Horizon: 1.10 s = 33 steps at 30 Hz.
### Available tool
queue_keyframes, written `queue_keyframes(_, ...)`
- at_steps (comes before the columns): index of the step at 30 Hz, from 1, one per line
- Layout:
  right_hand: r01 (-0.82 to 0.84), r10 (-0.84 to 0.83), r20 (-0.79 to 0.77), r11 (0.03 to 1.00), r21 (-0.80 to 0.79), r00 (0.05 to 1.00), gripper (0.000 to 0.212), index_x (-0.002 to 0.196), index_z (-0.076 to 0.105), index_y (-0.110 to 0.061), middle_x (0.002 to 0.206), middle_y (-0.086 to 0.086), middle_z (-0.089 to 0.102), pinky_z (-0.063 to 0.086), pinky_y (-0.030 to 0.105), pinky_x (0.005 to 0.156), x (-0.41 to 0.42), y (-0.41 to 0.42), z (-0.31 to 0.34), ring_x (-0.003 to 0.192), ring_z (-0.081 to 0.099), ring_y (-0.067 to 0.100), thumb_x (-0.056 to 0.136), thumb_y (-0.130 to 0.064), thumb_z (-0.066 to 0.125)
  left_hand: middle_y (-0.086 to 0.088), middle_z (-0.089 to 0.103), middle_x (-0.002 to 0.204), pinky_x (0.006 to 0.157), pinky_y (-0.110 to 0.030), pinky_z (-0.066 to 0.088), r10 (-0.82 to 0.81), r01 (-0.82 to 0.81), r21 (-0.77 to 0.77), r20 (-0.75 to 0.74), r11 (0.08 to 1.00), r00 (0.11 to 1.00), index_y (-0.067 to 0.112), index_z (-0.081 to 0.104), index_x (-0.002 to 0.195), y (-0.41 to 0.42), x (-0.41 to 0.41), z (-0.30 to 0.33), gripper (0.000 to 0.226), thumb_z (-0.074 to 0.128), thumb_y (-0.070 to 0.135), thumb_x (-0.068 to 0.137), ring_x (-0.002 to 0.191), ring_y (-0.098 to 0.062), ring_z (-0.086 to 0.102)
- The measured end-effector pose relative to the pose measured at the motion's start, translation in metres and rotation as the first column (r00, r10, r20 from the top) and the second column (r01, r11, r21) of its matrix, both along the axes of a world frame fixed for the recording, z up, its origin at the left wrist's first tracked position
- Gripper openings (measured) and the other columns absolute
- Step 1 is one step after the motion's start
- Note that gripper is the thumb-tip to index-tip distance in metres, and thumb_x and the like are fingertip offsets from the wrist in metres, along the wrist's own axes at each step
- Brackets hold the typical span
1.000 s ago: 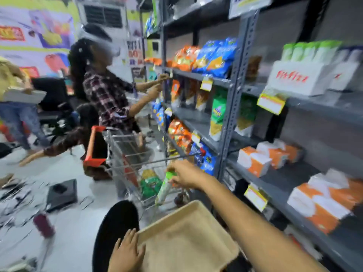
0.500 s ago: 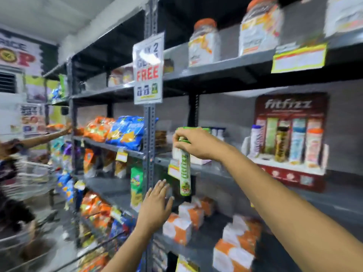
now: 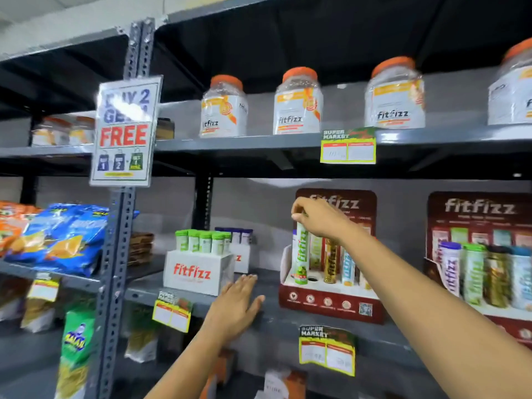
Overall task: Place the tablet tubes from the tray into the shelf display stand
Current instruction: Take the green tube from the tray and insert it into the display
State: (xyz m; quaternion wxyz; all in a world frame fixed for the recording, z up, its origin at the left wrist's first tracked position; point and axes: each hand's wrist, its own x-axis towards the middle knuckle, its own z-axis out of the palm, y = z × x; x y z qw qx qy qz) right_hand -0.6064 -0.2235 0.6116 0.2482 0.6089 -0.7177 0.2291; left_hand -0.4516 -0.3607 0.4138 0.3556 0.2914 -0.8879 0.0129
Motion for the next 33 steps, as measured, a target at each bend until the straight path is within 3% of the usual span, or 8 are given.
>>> queue_keyframes(2, 0.086, -0.086, -0.039, 0.996, 0.008, 0.996, 0.018, 0.108, 0.06, -0.023, 0.117, 0.005, 0.068, 0.045, 0.042, 0.09, -0.015, -0.009, -0.005, 0.11, 0.061, 0.029, 0.095, -0.031, 0.049, -0.003, 0.03, 0.152, 0.113, -0.035, 0.017, 0.022, -0.026, 0.047, 0.086, 0.999, 0.996, 0.018, 0.027, 0.145, -0.009, -0.01, -0.003, 0.085, 0.01, 0.074, 0.083, 0.14, -0.016, 0.022)
queue_keyframes(4, 0.139, -0.138, -0.058, 0.99, 0.025, 0.989, 0.018, 0.109, 0.059, -0.023, 0.118, 0.003, 0.068, 0.04, 0.045, 0.095, -0.026, -0.017, -0.011, 0.111, 0.061, 0.027, 0.096, -0.03, 0.047, -0.002, 0.04, 0.148, 0.108, -0.034, 0.025, 0.075, -0.08, 0.029, 0.144, 0.996, 0.987, 0.02, 0.04, 0.139, -0.015, -0.016, -0.01, 0.096, -0.001, 0.075, 0.073, 0.134, -0.017, 0.034)
queue_keyframes(7, 0.174, -0.173, -0.047, 0.985, 0.003, 0.984, 0.017, 0.109, 0.059, -0.023, 0.116, 0.001, 0.067, 0.033, 0.048, 0.099, -0.037, -0.026, -0.019, 0.11, 0.06, 0.026, 0.098, -0.027, 0.046, 0.001, 0.051, 0.139, 0.101, -0.032, 0.034, 0.117, -0.112, -0.052, 0.088, 0.992, 0.989, 0.023, 0.053, 0.128, -0.018, -0.018, -0.016, 0.089, -0.003, 0.062, 0.071, 0.125, -0.016, 0.047)
queue_keyframes(15, 0.148, -0.147, 0.017, 0.988, -0.036, 0.989, 0.016, 0.109, 0.057, -0.022, 0.115, 0.001, 0.067, 0.031, 0.05, 0.102, -0.05, -0.037, -0.025, 0.107, 0.061, 0.025, 0.1, -0.026, 0.045, 0.003, 0.05, 0.14, 0.103, -0.031, 0.032, 0.136, -0.132, -0.064, 0.053, 0.989, 0.989, 0.024, 0.053, 0.129, -0.016, -0.018, -0.018, 0.088, -0.002, 0.06, 0.072, 0.127, -0.013, 0.045)
queue_keyframes(20, 0.12, -0.118, 0.065, 0.992, -0.038, 0.991, 0.013, 0.107, 0.056, -0.021, 0.112, 0.002, 0.068, 0.038, 0.052, 0.102, -0.049, -0.043, -0.026, 0.103, 0.062, 0.025, 0.1, -0.026, 0.047, 0.003, 0.048, 0.142, 0.104, -0.031, 0.03, 0.154, -0.152, -0.046, 0.062, 0.987, 0.986, 0.024, 0.051, 0.132, -0.013, -0.017, -0.016, 0.09, -0.004, 0.06, 0.07, 0.129, -0.013, 0.042)
queue_keyframes(24, 0.142, -0.141, 0.048, 0.989, -0.031, 0.989, 0.012, 0.107, 0.055, -0.021, 0.111, 0.0, 0.067, 0.031, 0.051, 0.103, -0.052, -0.042, -0.024, 0.105, 0.061, 0.025, 0.1, -0.024, 0.046, 0.002, 0.049, 0.141, 0.103, -0.031, 0.031, 0.168, -0.166, -0.038, 0.069, 0.985, 0.983, 0.024, 0.051, 0.131, -0.012, -0.018, -0.015, 0.09, -0.004, 0.06, 0.07, 0.129, -0.014, 0.043)
queue_keyframes(29, 0.149, -0.147, 0.088, 0.988, -0.024, 0.985, 0.014, 0.106, 0.054, -0.019, 0.108, 0.0, 0.065, 0.034, 0.05, 0.1, -0.057, -0.04, -0.024, 0.103, 0.06, 0.025, 0.101, -0.027, 0.043, 0.004, 0.048, 0.142, 0.104, -0.032, 0.029, 0.17, -0.169, -0.018, 0.069, 0.985, 0.983, 0.026, 0.051, 0.131, -0.011, -0.018, -0.016, 0.091, -0.005, 0.059, 0.068, 0.13, -0.012, 0.041)
queue_keyframes(33, 0.165, -0.163, 0.094, 0.986, -0.017, 0.982, 0.015, 0.108, 0.055, -0.021, 0.115, 0.0, 0.064, 0.031, 0.049, 0.1, -0.06, -0.041, -0.023, 0.109, 0.057, 0.025, 0.101, -0.027, 0.043, 0.004, 0.049, 0.141, 0.102, -0.032, 0.029, 0.17, -0.169, -0.019, 0.063, 0.985, 0.983, 0.025, 0.052, 0.129, -0.008, -0.017, -0.014, 0.091, -0.006, 0.059, 0.067, 0.128, -0.013, 0.042)
